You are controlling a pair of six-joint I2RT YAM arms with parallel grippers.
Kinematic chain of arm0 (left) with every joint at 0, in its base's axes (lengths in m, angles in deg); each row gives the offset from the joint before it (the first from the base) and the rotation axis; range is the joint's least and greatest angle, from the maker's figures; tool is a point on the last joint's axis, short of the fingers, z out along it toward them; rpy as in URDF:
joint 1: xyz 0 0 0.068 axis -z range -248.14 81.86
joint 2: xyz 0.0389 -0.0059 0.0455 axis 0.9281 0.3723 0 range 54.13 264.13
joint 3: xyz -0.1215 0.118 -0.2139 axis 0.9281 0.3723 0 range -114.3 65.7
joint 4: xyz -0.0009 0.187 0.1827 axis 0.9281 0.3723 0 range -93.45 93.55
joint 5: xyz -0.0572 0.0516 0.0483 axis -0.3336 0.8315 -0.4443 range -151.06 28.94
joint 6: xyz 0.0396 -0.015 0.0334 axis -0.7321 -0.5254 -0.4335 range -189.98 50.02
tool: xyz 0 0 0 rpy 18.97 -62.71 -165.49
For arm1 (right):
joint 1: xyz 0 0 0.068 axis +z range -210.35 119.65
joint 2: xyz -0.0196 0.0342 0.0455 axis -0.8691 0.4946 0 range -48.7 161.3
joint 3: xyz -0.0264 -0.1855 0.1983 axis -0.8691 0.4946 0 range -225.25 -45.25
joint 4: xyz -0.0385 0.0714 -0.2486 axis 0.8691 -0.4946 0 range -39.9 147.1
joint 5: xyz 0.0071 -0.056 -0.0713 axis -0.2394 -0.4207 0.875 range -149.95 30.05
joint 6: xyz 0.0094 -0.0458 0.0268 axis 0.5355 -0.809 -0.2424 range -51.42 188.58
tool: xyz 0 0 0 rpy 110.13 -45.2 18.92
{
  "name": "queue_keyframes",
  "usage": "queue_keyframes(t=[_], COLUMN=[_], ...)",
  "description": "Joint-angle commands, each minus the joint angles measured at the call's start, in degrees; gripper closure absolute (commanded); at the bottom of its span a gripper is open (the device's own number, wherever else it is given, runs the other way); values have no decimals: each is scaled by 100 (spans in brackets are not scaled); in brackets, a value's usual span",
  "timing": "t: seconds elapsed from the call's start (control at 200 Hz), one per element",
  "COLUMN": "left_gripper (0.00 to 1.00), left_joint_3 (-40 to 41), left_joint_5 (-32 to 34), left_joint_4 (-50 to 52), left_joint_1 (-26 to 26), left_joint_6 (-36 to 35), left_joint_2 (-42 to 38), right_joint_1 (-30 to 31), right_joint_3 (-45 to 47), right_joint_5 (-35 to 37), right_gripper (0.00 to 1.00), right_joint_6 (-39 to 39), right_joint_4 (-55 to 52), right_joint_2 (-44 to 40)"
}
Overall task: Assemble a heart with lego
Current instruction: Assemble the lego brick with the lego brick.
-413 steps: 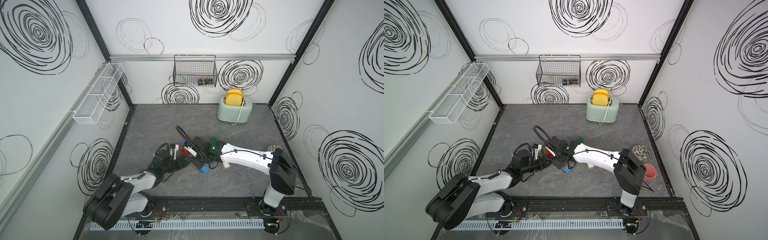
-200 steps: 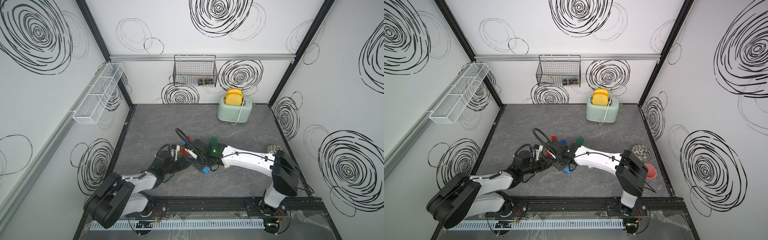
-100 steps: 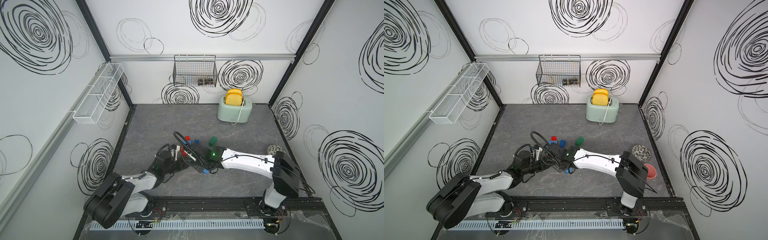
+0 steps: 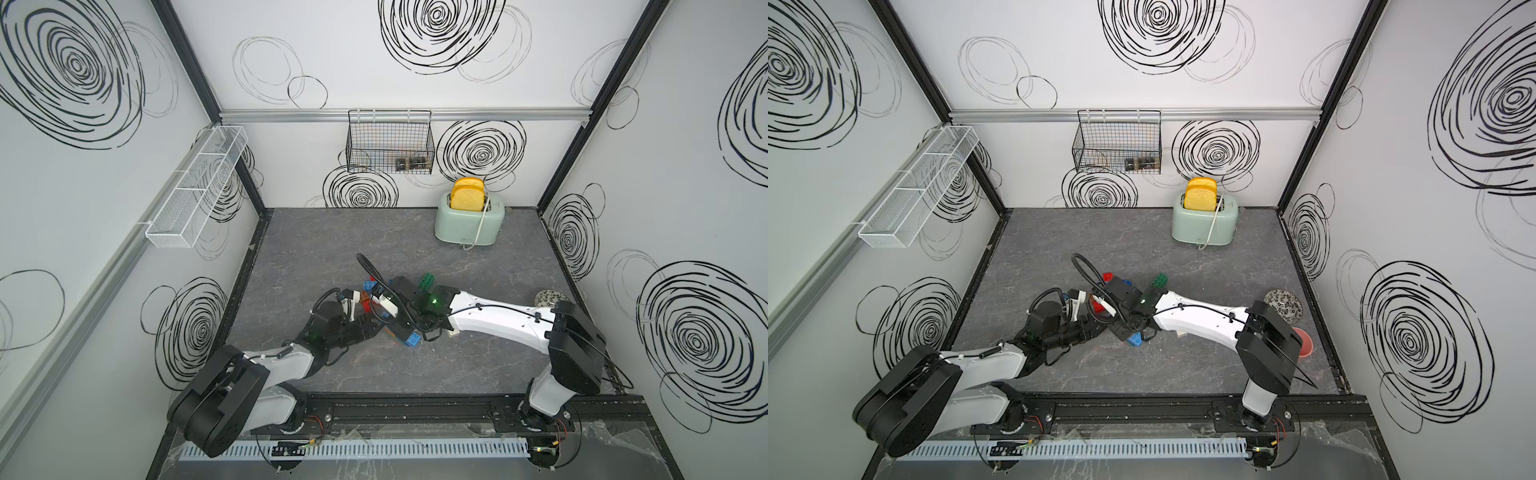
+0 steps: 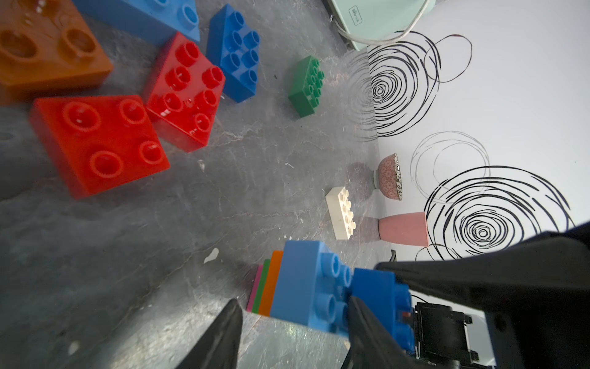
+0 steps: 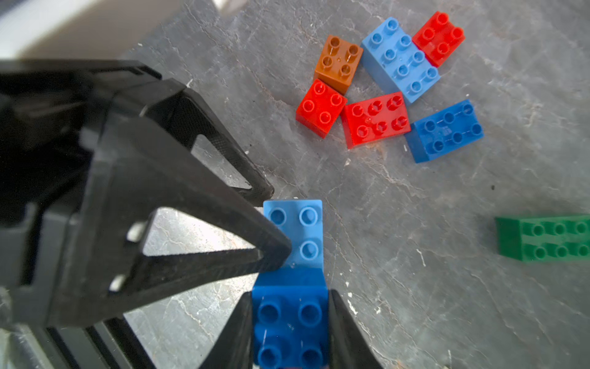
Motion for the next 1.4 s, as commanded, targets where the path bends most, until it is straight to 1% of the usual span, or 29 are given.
queue_keyframes(t=[0.0, 0.075, 0.135, 0.305, 0.465, 0.61, 0.63, 0.806, 1.111, 1.241, 1.396], left_gripper=[43, 43, 43, 44, 44, 43, 43, 42, 42, 41, 41], left_joint_3=[110, 116, 128, 129, 96, 92, 80, 9, -178, -153, -152], left_joint_5=[116, 124, 132, 150, 202, 203, 203, 141, 106, 72, 45], left_joint_4=[162, 170, 171, 210, 241, 241, 403, 632, 1475, 1634, 1722], left_joint_1=[26, 31, 27, 35, 61, 61, 61, -41, -434, -584, -664], left_joint_6=[-68, -68, -69, -84, -133, -112, -113, -75, -330, -408, -454], left_joint_2=[29, 29, 20, 11, -15, -80, -97, -409, -1089, -1216, -1280], right_joint_1=[-125, -163, -150, -42, 19, 98, 109, 163, 154, 158, 163], right_joint_3=[344, 390, 393, 282, 174, 193, 207, 399, 517, 613, 809], right_joint_5=[-515, -682, -650, 55, 157, 291, 330, 609, 602, 432, 407], right_gripper=[70, 70, 70, 71, 71, 71, 71, 71, 71, 71, 71], right_joint_6=[18, 45, 57, 101, 51, -11, -16, -54, -124, -175, -171], right_joint_4=[-650, -553, -525, -584, -484, -615, -645, -778, -764, -518, -124], right_joint_2=[21, -39, -58, -122, -251, -2, 53, 326, 245, 5, -258])
